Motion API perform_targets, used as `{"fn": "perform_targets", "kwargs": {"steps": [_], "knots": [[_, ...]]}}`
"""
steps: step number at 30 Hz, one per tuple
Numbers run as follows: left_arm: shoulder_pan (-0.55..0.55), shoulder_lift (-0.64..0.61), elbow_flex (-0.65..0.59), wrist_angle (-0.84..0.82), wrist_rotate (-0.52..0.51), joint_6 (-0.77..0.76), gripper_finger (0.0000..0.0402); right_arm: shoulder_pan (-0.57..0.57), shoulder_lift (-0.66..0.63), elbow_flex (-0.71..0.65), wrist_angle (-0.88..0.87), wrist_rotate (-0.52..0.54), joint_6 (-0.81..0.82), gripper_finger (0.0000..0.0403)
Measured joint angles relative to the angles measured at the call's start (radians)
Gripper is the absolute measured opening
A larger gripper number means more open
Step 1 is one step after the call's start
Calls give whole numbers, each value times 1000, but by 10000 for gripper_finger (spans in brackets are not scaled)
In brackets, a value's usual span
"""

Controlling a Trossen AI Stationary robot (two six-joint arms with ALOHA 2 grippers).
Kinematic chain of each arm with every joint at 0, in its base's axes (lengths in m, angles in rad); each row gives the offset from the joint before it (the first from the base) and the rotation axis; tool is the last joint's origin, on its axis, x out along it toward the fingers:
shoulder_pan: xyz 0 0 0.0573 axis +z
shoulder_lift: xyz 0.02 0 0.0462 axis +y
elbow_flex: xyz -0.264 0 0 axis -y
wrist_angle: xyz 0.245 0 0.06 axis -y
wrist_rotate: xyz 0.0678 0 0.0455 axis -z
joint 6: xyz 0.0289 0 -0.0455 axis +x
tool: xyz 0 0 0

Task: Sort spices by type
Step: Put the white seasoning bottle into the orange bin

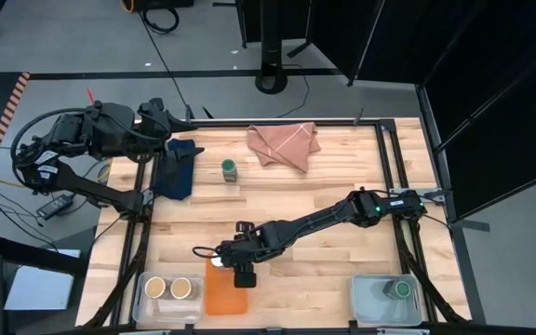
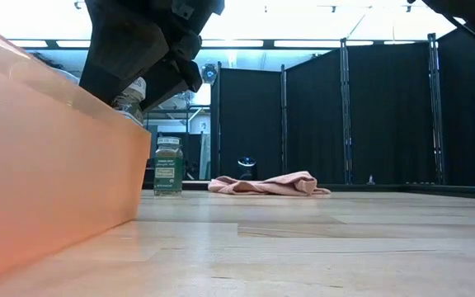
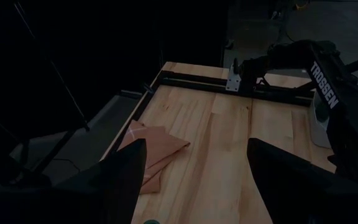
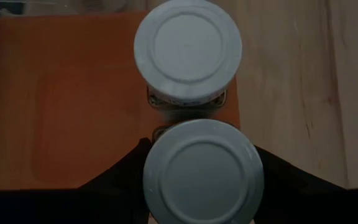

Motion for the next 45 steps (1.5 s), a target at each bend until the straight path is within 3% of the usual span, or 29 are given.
{"fn": "perform_targets", "kwargs": {"steps": [23,28,31,45], "knots": [[0,0,0,0,0,-4,284,3,0,-44,61,-18,55,202],[0,0,0,0,0,-4,284,4,5,-48,54,-18,81,262],[0,0,0,0,0,-4,284,5,13,-51,51,-26,80,275],[0,0,0,-7,0,0,284,19,11,-50,75,-43,72,235]]}}
